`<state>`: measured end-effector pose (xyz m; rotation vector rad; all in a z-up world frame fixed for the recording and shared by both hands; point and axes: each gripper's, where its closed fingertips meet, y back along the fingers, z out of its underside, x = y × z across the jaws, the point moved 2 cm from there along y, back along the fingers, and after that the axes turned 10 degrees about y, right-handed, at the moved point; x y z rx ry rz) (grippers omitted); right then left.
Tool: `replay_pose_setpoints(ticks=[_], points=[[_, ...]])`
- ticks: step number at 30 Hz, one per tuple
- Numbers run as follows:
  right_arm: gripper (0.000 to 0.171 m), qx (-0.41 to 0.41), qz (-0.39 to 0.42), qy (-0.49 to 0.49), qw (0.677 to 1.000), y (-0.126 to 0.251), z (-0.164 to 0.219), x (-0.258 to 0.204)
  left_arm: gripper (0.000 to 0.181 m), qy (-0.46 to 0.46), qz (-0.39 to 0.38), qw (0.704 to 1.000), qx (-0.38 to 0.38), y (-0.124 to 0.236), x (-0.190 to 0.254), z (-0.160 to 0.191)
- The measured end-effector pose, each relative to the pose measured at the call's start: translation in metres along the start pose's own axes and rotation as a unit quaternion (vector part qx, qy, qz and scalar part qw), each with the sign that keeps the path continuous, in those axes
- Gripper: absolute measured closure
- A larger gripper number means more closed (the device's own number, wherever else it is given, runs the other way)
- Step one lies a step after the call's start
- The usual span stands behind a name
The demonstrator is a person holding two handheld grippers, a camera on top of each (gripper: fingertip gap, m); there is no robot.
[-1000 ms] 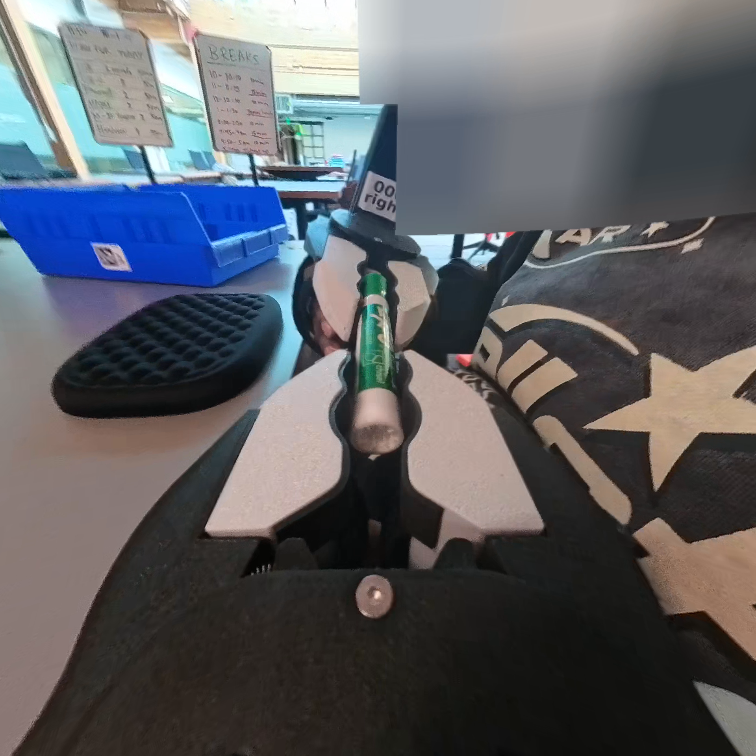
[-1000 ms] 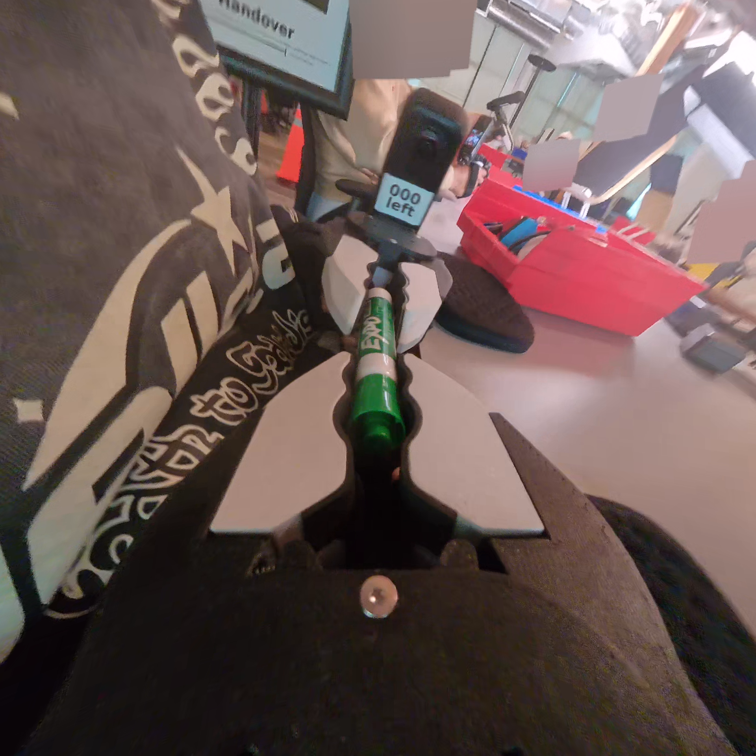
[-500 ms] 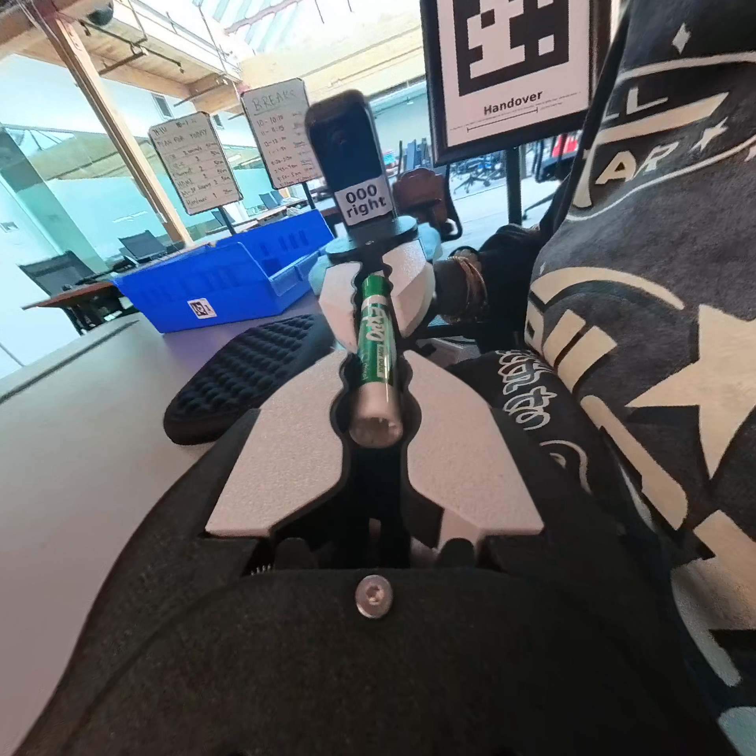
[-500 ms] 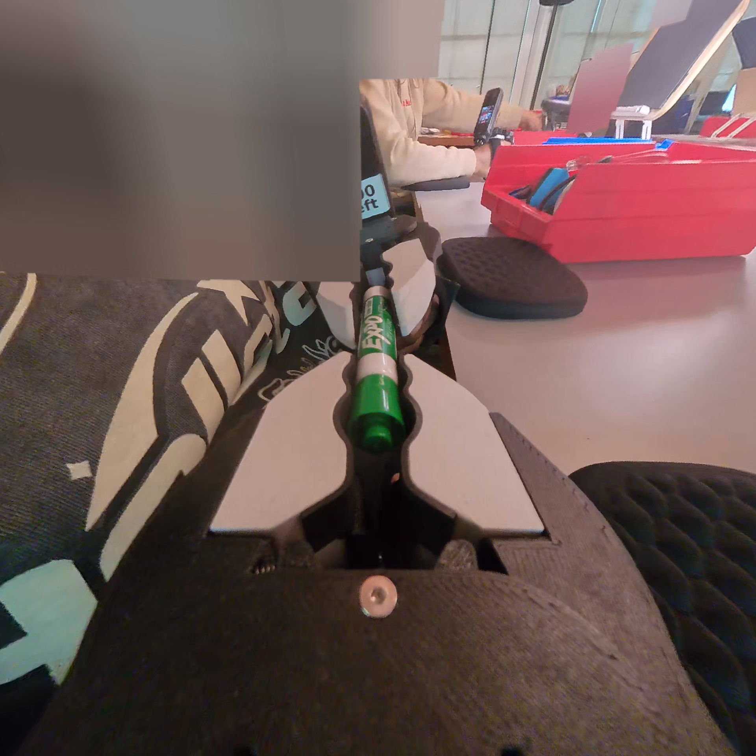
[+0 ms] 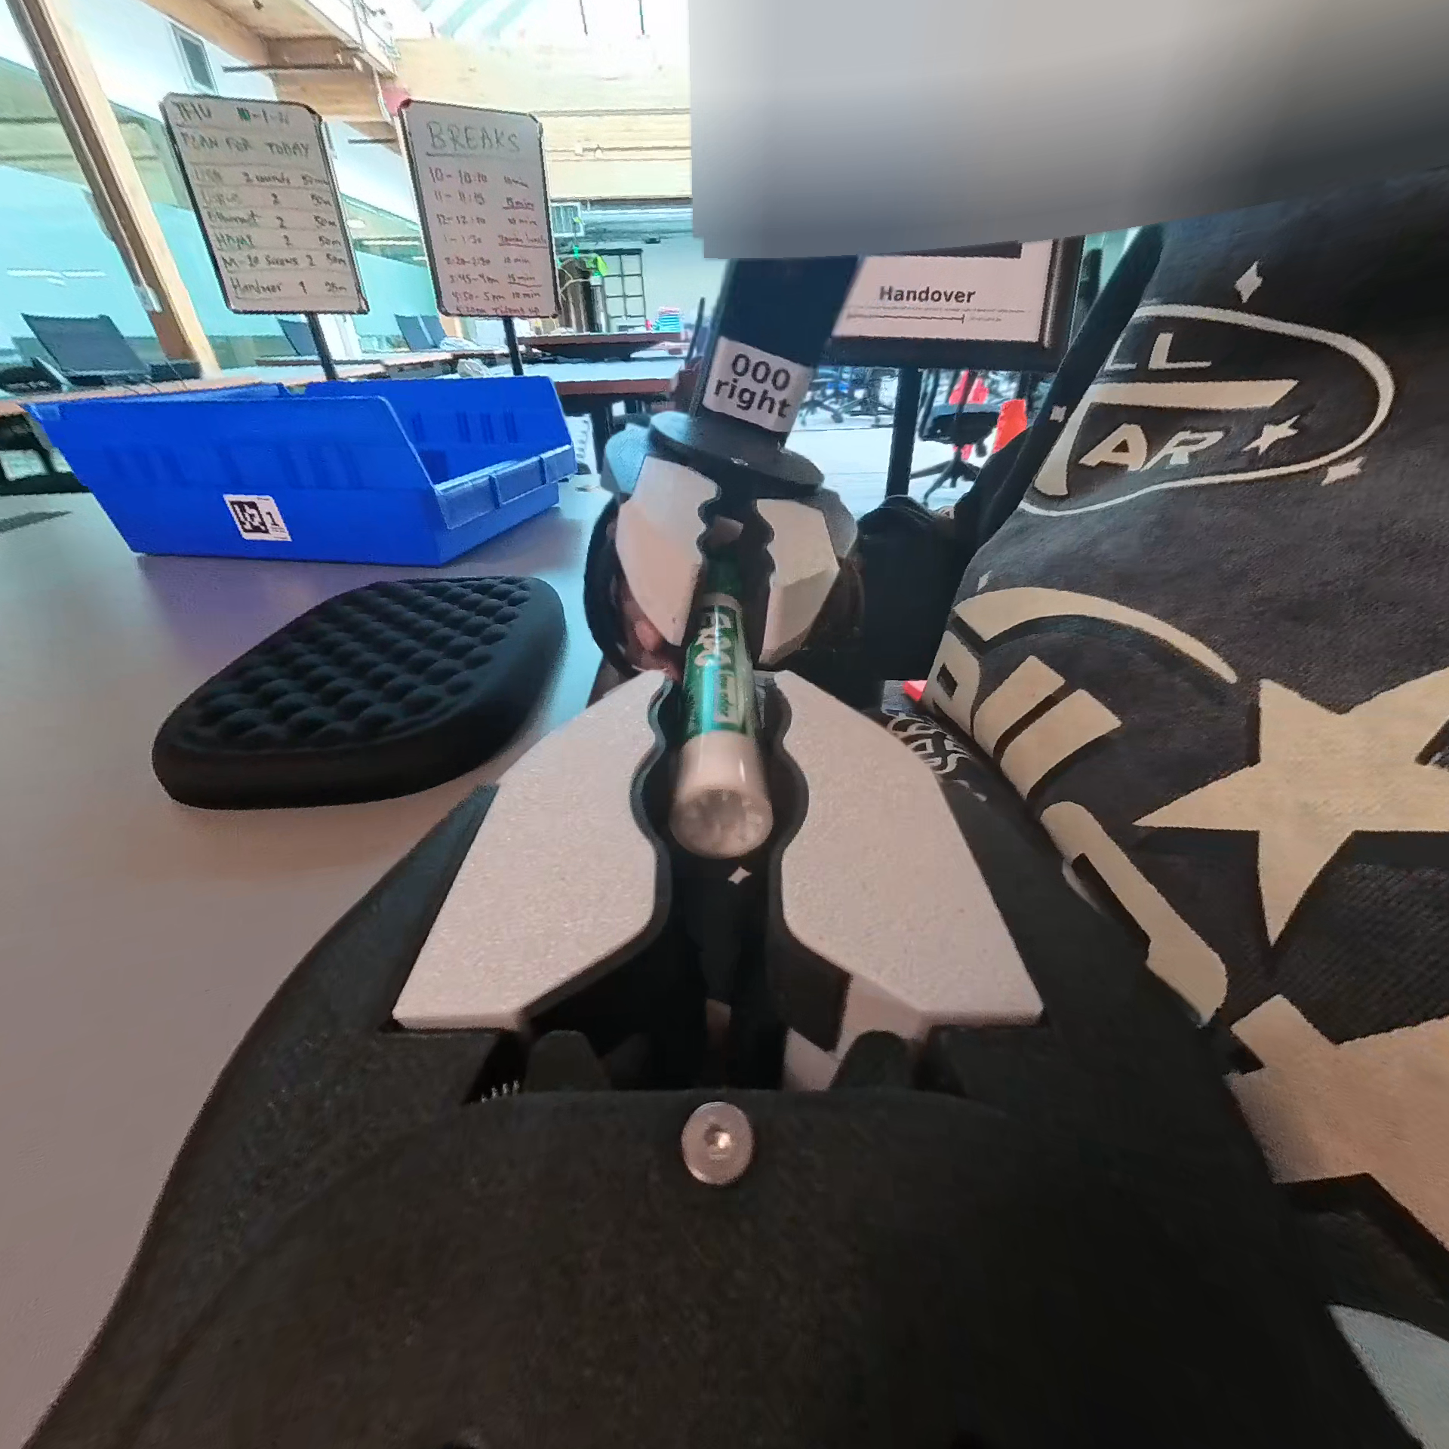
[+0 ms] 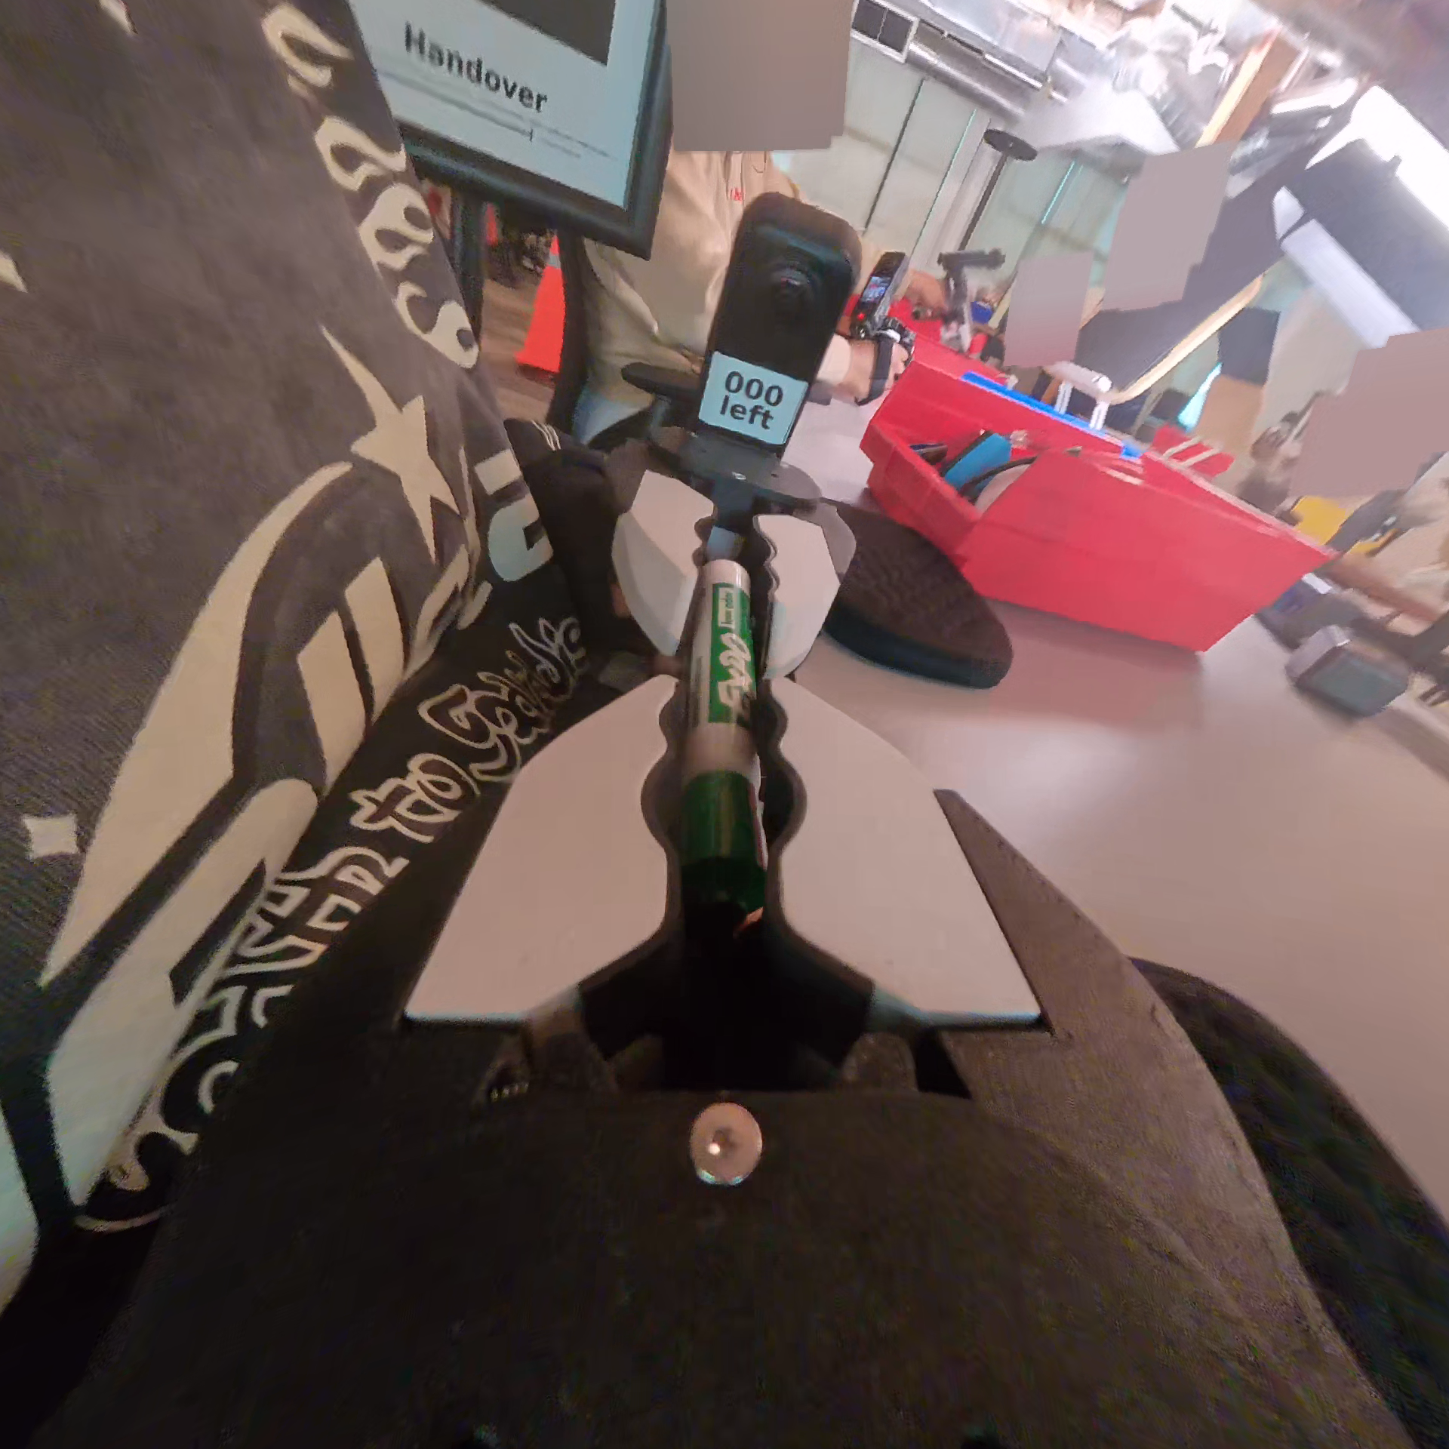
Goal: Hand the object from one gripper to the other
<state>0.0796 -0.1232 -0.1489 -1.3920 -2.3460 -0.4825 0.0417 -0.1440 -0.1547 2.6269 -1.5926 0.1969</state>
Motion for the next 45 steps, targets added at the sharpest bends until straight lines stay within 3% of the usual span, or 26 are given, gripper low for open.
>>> replay_pose_setpoints(ticks=[7, 11, 13, 14, 16, 22, 29, 33, 37, 42, 45], points=[[0.154, 0.016, -0.035, -0.126, 0.991, 0.000, 0.001, 0.003, 0.154, -0.081, -0.039, 0.996, 0.002, -0.001, -0.002, 0.000], [0.154, 0.024, -0.051, -0.173, 0.983, 0.001, 0.004, 0.003, 0.162, -0.090, -0.041, 0.995, -0.015, -0.002, -0.001, 0.002], [0.150, 0.037, -0.045, -0.146, 0.988, 0.001, 0.002, 0.003, 0.162, -0.060, -0.029, 0.998, -0.006, -0.001, 0.000, 0.000], [0.138, 0.037, -0.033, -0.126, 0.991, 0.001, 0.002, 0.004, 0.162, -0.045, -0.027, 0.999, -0.001, 0.000, -0.002, -0.001], [0.129, 0.027, -0.017, -0.080, 0.996, 0.001, 0.001, 0.004, 0.162, -0.020, -0.020, 1.000, 0.010, 0.002, -0.003, -0.005], [0.145, -0.004, -0.014, -0.031, 0.999, -0.002, 0.007, -0.001, 0.162, 0.017, 0.005, 0.999, 0.027, 0.004, 0.001, -0.009], [0.125, -0.081, -0.040, -0.027, 0.996, -0.013, 0.028, -0.013, 0.162, 0.015, -0.006, 0.999, 0.045, 0.006, -0.002, -0.013], [0.143, -0.104, -0.003, 0.054, 0.993, -0.016, 0.030, -0.010, 0.162, 0.032, -0.002, 0.998, 0.055, 0.008, -0.003, -0.016], [0.151, -0.074, -0.018, -0.013, 0.997, -0.012, 0.022, -0.008, 0.161, -0.002, -0.009, 0.997, 0.074, 0.008, -0.001, -0.020], [0.152, -0.013, 0.045, -0.075, 0.996, 0.015, 0.002, 0.028, 0.116, -0.085, -0.126, 0.966, 0.209, 0.027, -0.019, -0.049], [0.153, -0.002, 0.139, -0.067, 0.988, 0.048, -0.016, 0.067, 0.099, -0.066, -0.152, 0.963, 0.212, 0.029, -0.027, -0.051]])
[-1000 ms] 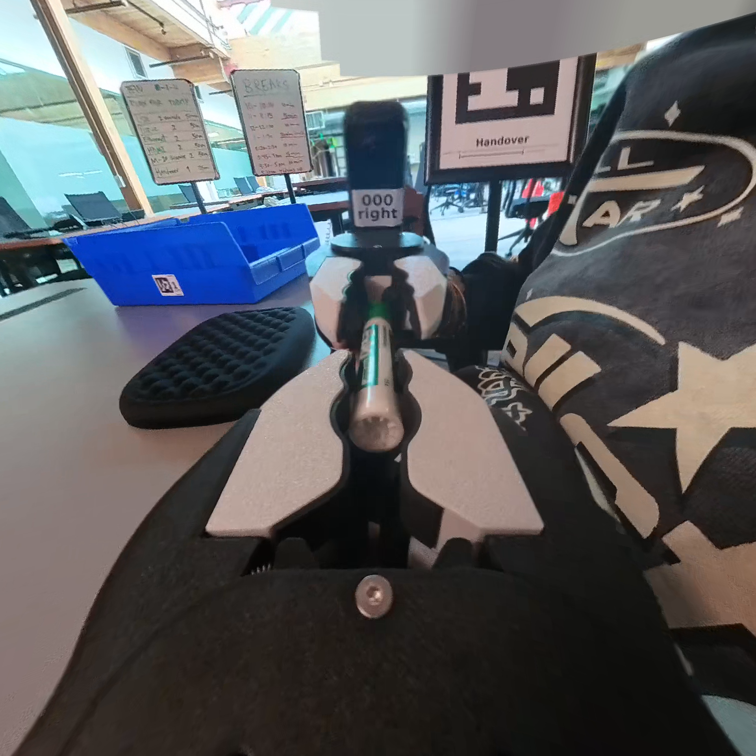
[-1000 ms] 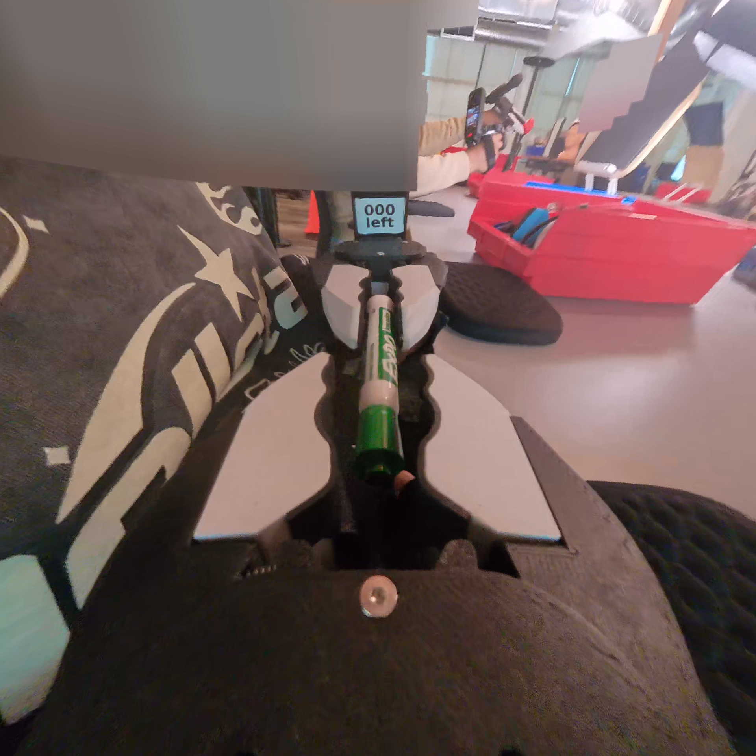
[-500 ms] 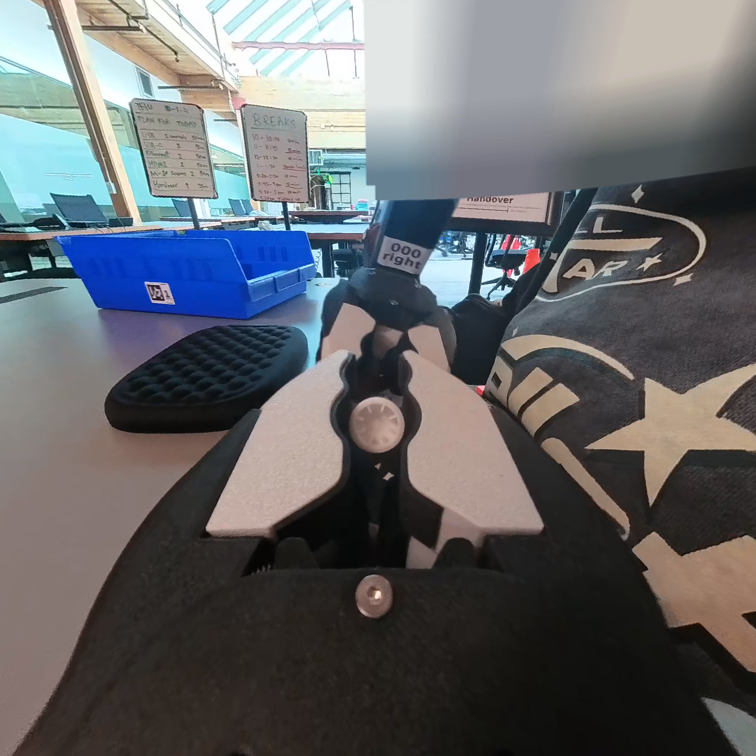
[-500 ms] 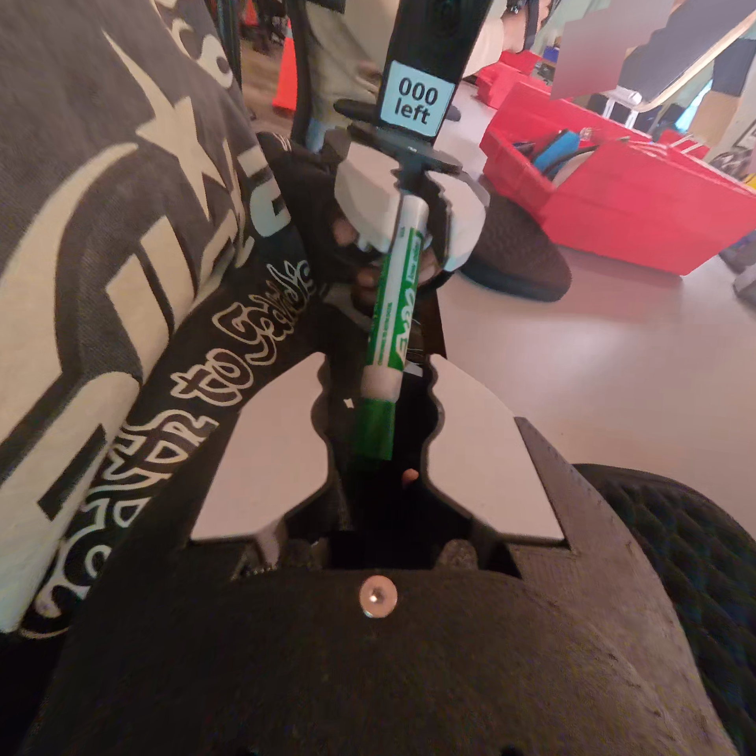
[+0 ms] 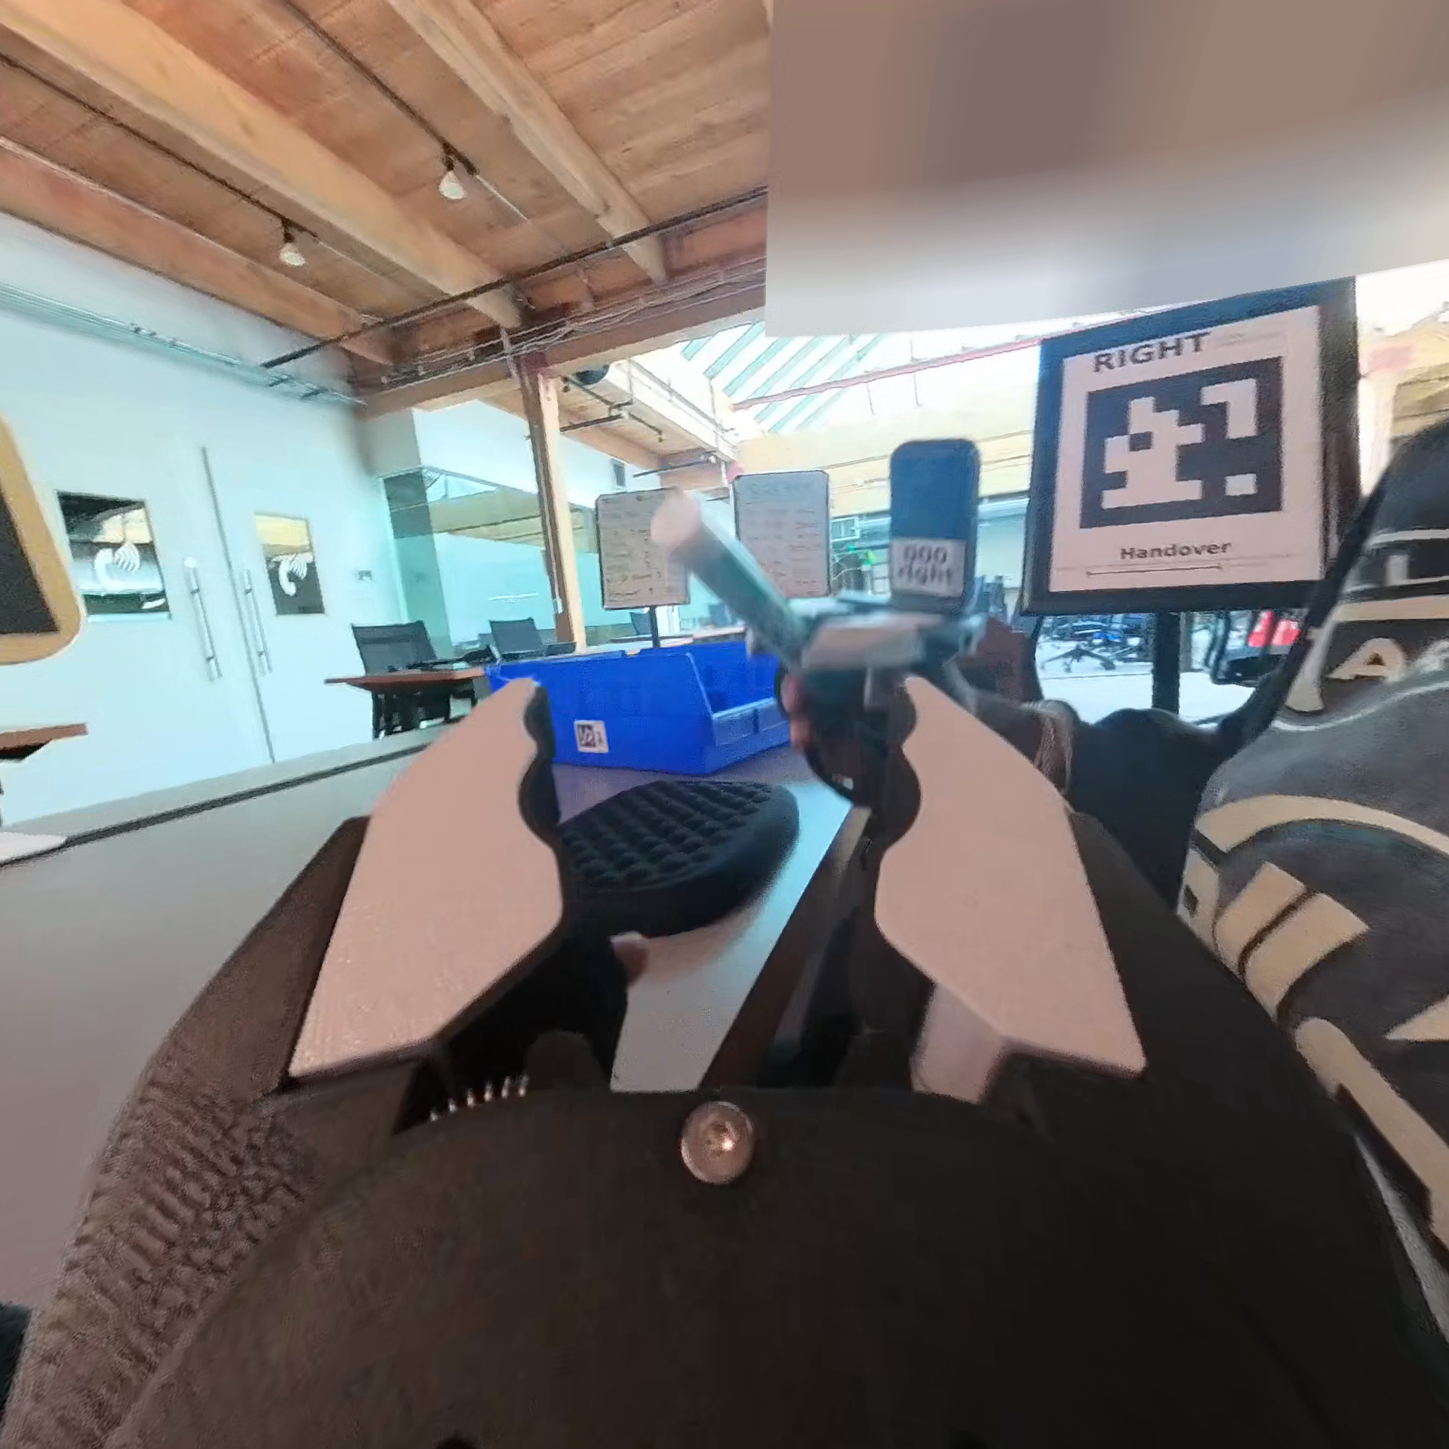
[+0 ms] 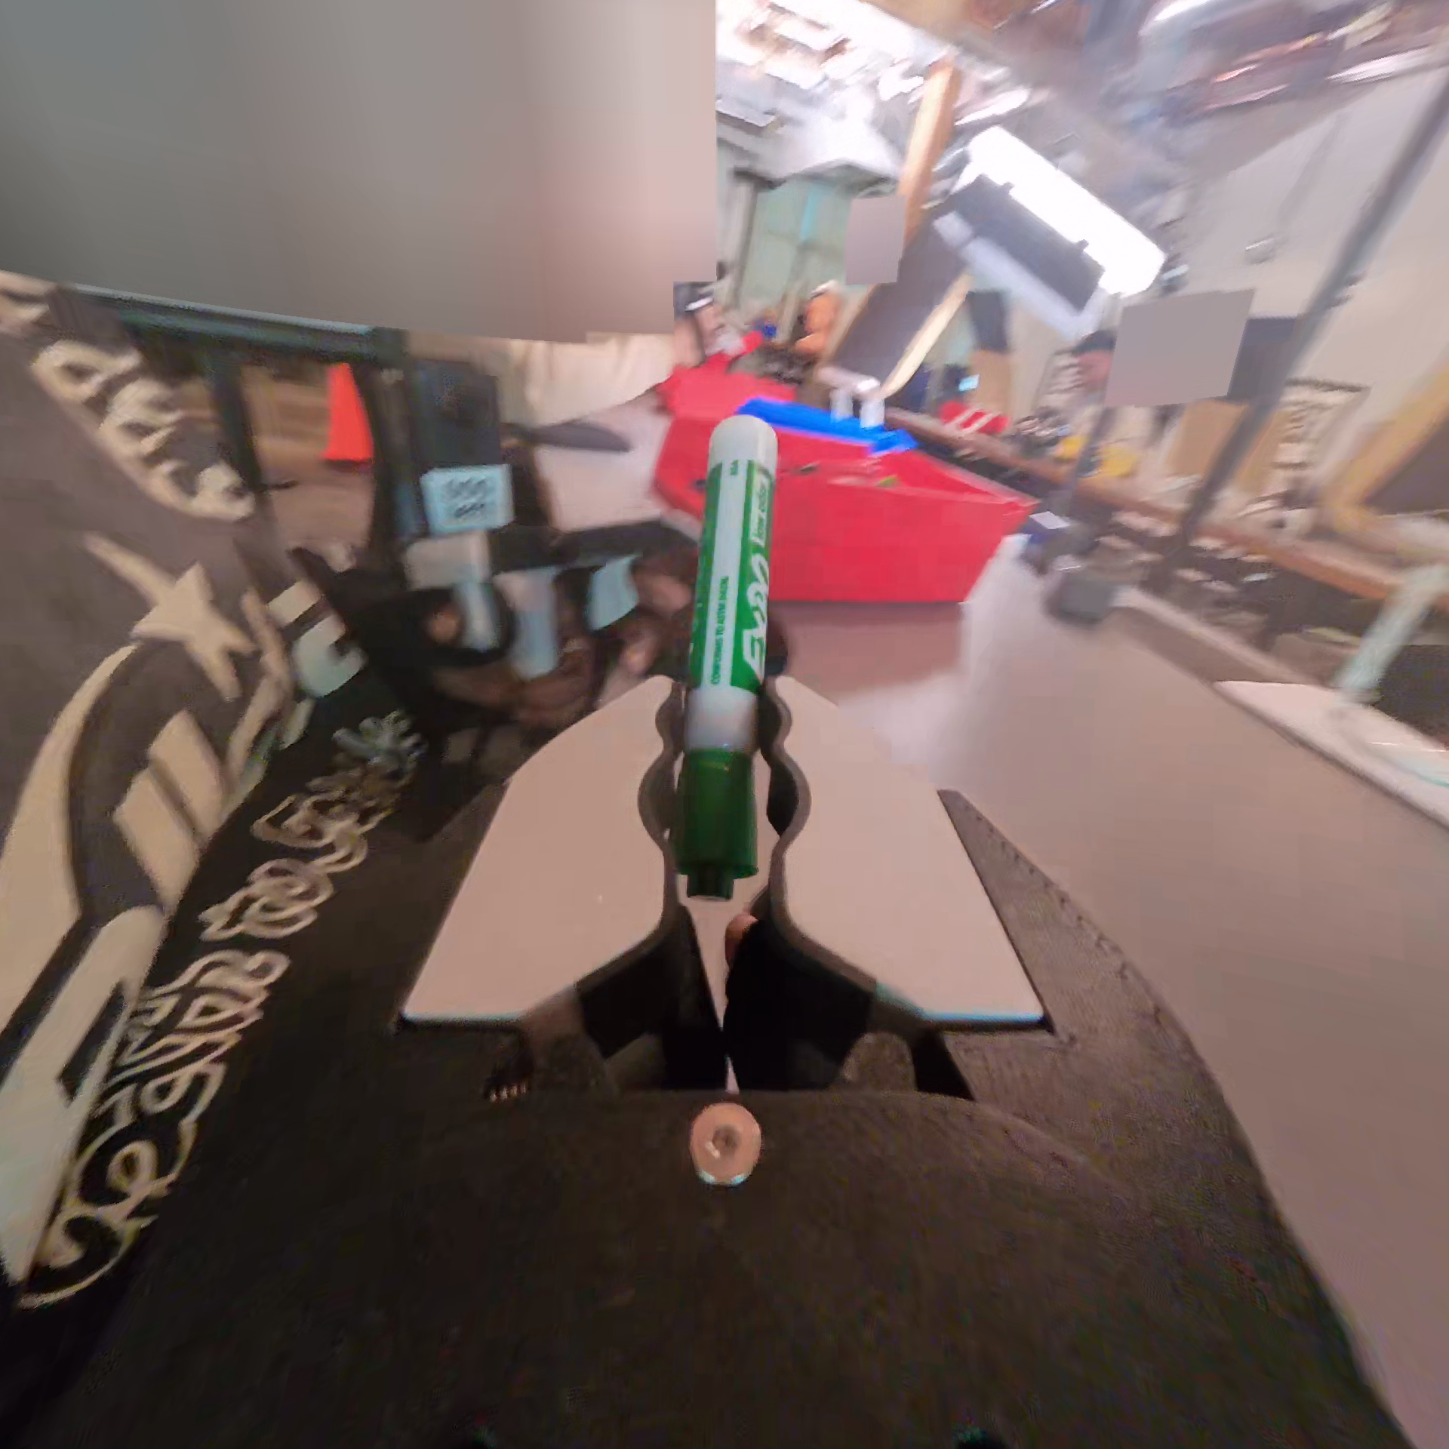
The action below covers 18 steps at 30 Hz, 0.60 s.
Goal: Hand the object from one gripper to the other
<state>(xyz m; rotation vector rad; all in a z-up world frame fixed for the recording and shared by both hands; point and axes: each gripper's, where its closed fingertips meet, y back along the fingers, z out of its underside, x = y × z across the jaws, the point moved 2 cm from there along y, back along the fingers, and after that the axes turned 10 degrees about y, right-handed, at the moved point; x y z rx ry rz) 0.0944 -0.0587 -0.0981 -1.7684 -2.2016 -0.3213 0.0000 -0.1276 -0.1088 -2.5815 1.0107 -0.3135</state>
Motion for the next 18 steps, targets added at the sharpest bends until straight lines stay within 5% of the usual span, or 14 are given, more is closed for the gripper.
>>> replay_pose_setpoints(ticks=[4, 9, 13, 18], points=[[0.152, -0.012, 0.170, 0.004, 0.985, 0.052, -0.028, 0.080, 0.094, 0.012, -0.002, 1.000, -0.011, -0.003, 0.001, 0.009], [0.152, -0.063, 0.371, -0.015, 0.926, 0.142, -0.025, 0.182, 0.097, 0.013, 0.042, 0.998, -0.050, -0.008, 0.015, 0.026], [0.151, -0.136, 0.470, -0.116, 0.864, 0.198, 0.026, 0.243, 0.109, -0.036, 0.073, 0.991, -0.102, -0.011, 0.028, 0.046], [0.151, -0.275, 0.499, -0.204, 0.796, 0.223, 0.099, 0.269, 0.110, -0.046, 0.080, 0.992, -0.090, -0.011, 0.032, 0.045]])
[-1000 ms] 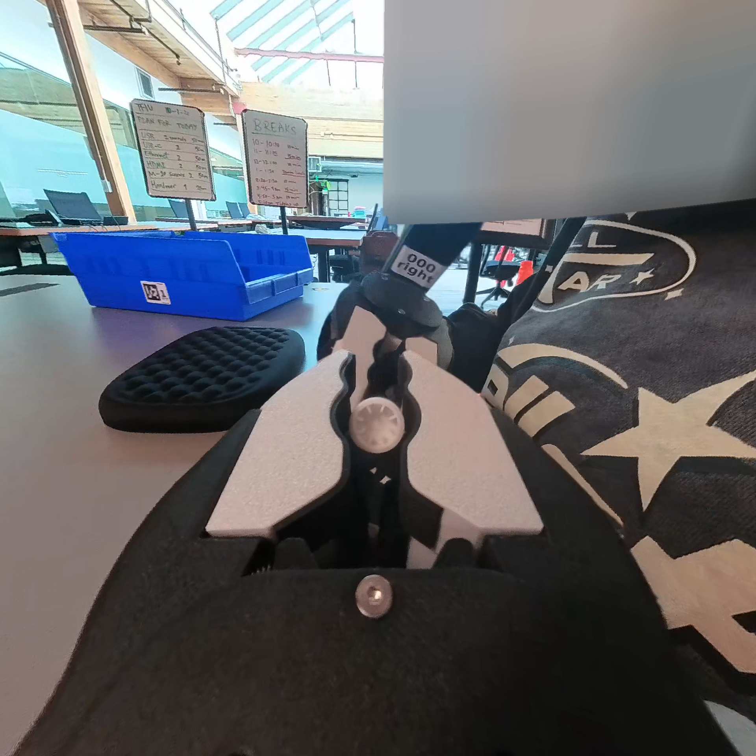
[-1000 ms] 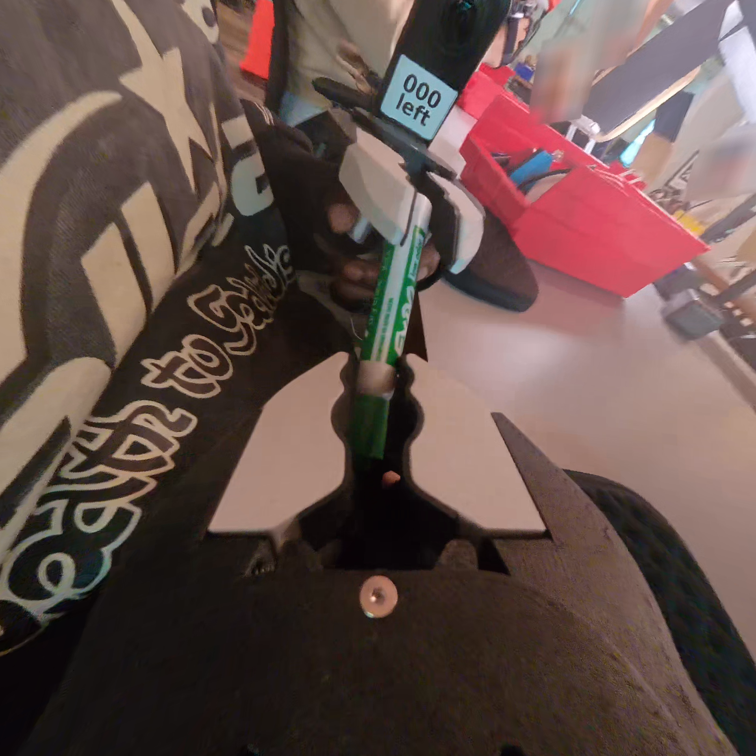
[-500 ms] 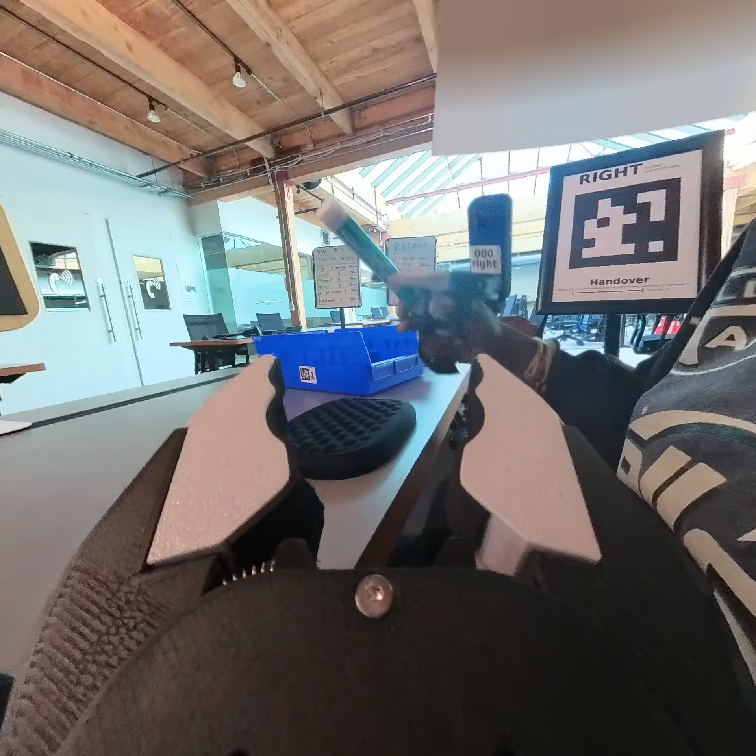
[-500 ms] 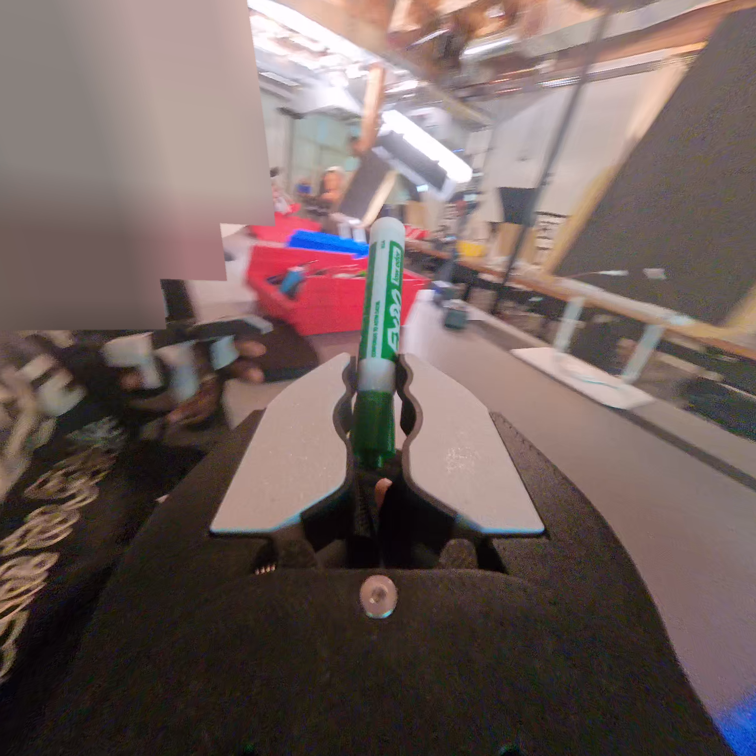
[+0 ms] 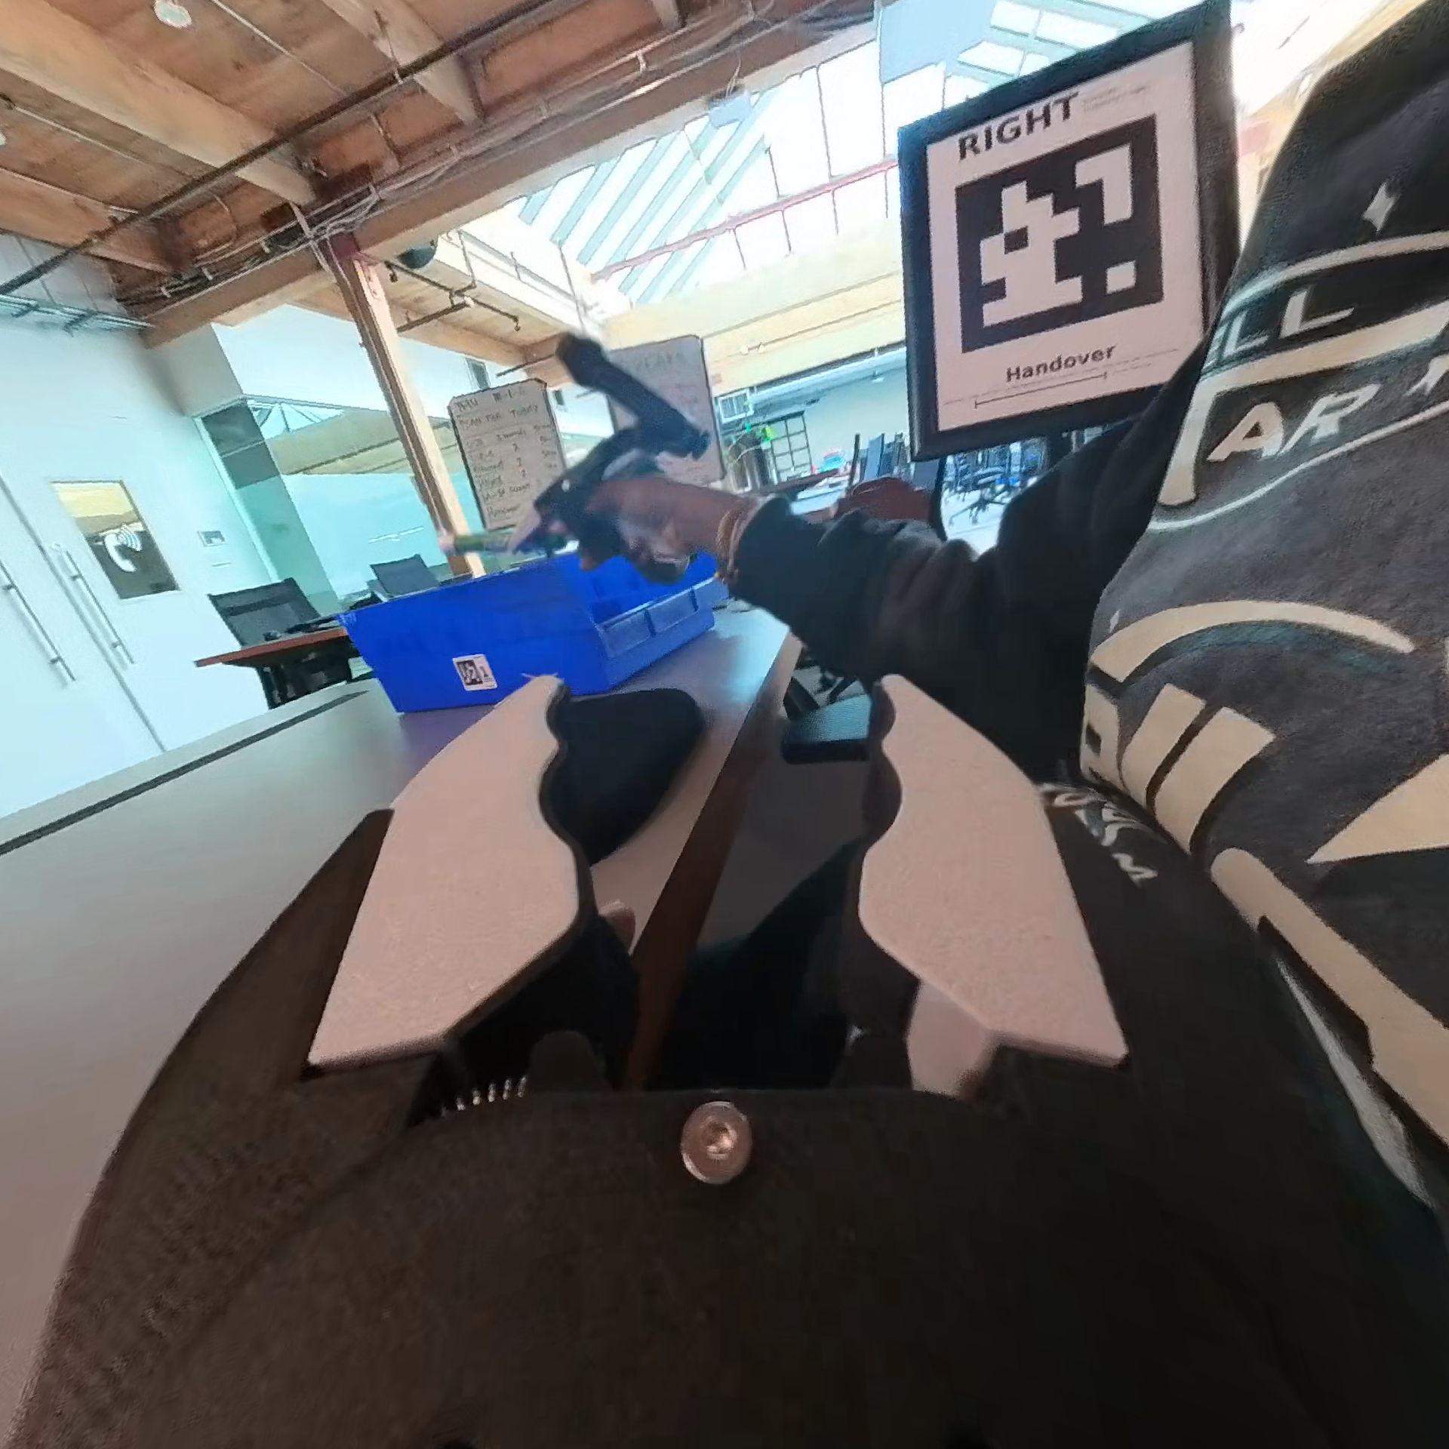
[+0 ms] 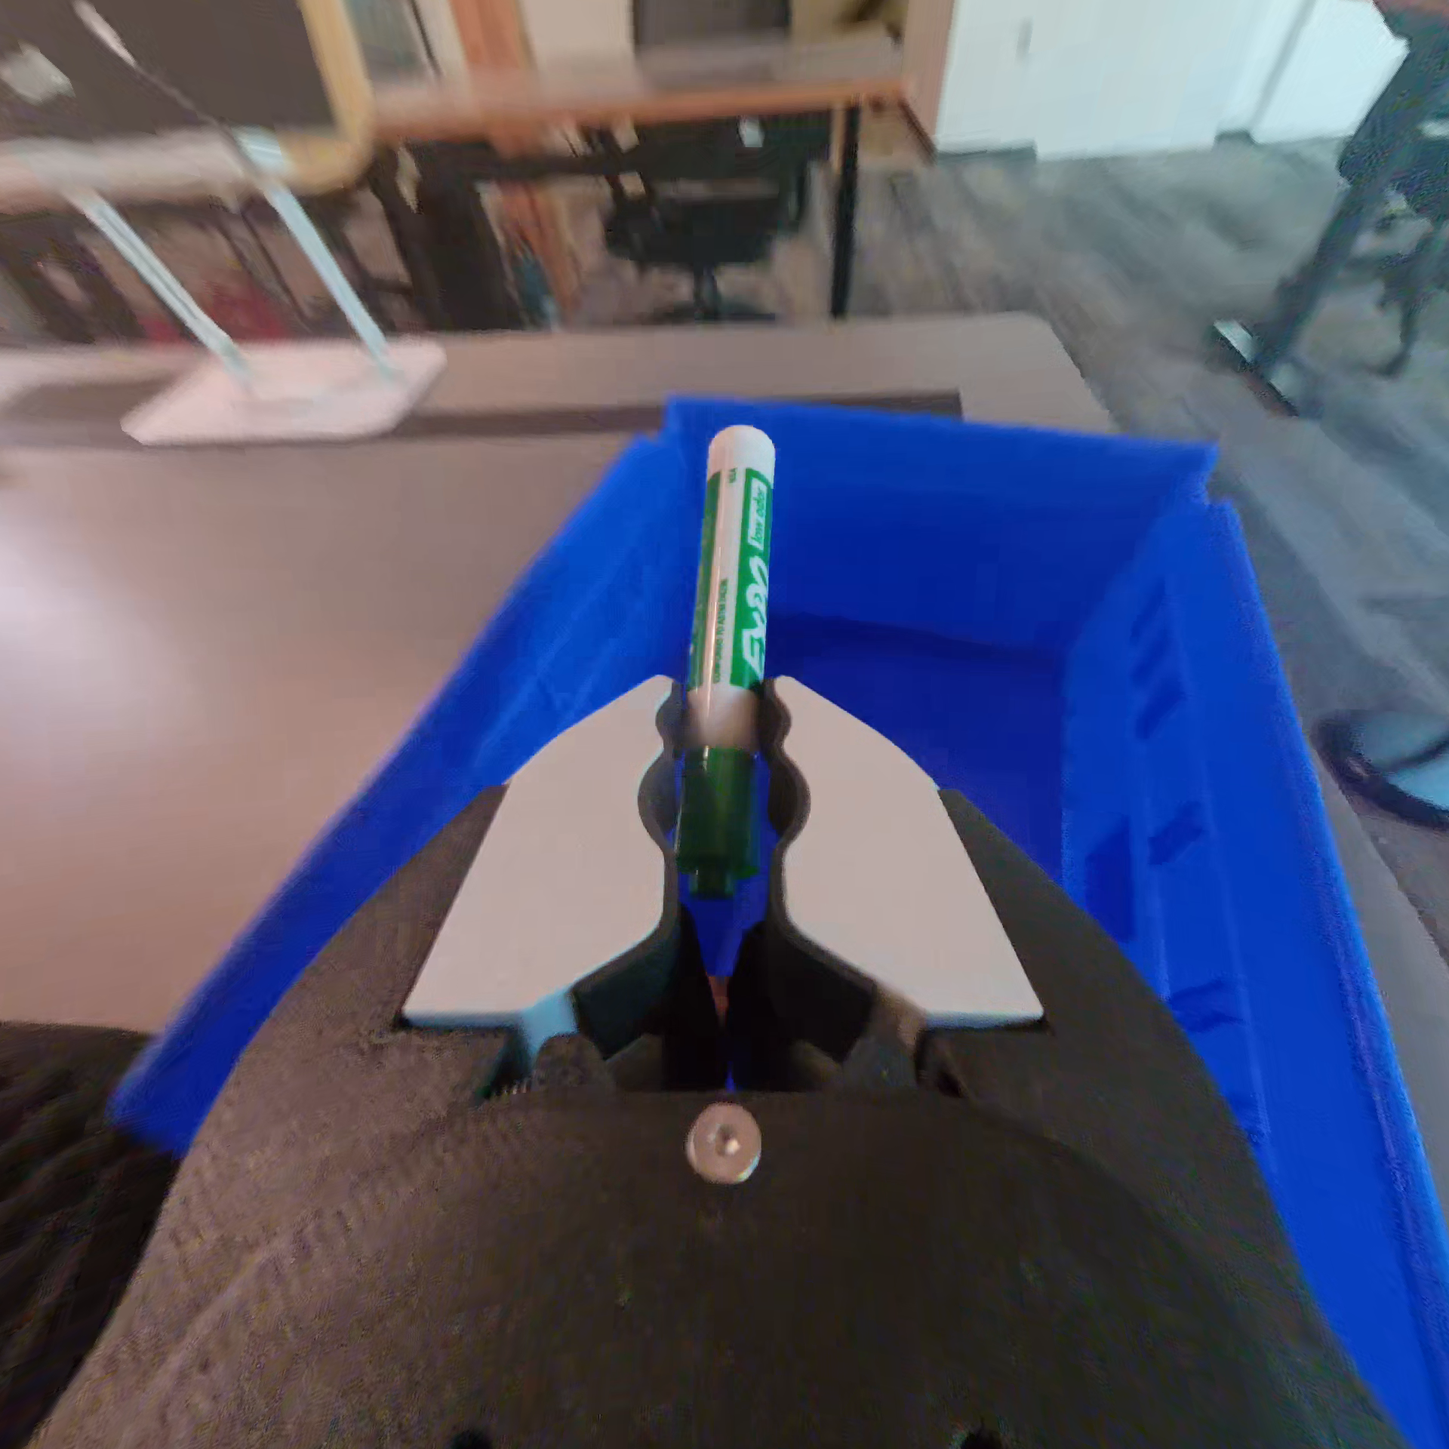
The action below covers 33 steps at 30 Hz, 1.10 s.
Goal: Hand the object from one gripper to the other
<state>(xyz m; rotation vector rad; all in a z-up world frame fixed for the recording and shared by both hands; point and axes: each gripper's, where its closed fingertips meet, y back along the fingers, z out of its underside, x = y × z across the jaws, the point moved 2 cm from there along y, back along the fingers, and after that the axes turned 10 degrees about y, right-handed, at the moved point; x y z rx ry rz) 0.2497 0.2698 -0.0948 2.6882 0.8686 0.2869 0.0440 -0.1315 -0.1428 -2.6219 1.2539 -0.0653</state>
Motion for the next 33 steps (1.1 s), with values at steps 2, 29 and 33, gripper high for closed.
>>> replay_pose_setpoints(ticks=[2, 29, 33], points=[[0.151, -0.068, 0.021, 0.026, 0.997, -0.014, 0.018, 0.004, 0.111, 0.006, -0.001, 1.000, 0.008, 0.001, -0.001, -0.002], [0.141, -0.269, -0.023, 0.152, 0.951, -0.032, 0.063, -0.035, 0.117, -0.001, 0.042, 0.999, -0.027, -0.001, 0.013, 0.009], [0.123, -0.169, 0.002, 0.145, 0.975, -0.018, 0.026, -0.028, 0.117, 0.011, 0.041, 0.999, -0.019, 0.000, 0.011, 0.006]])
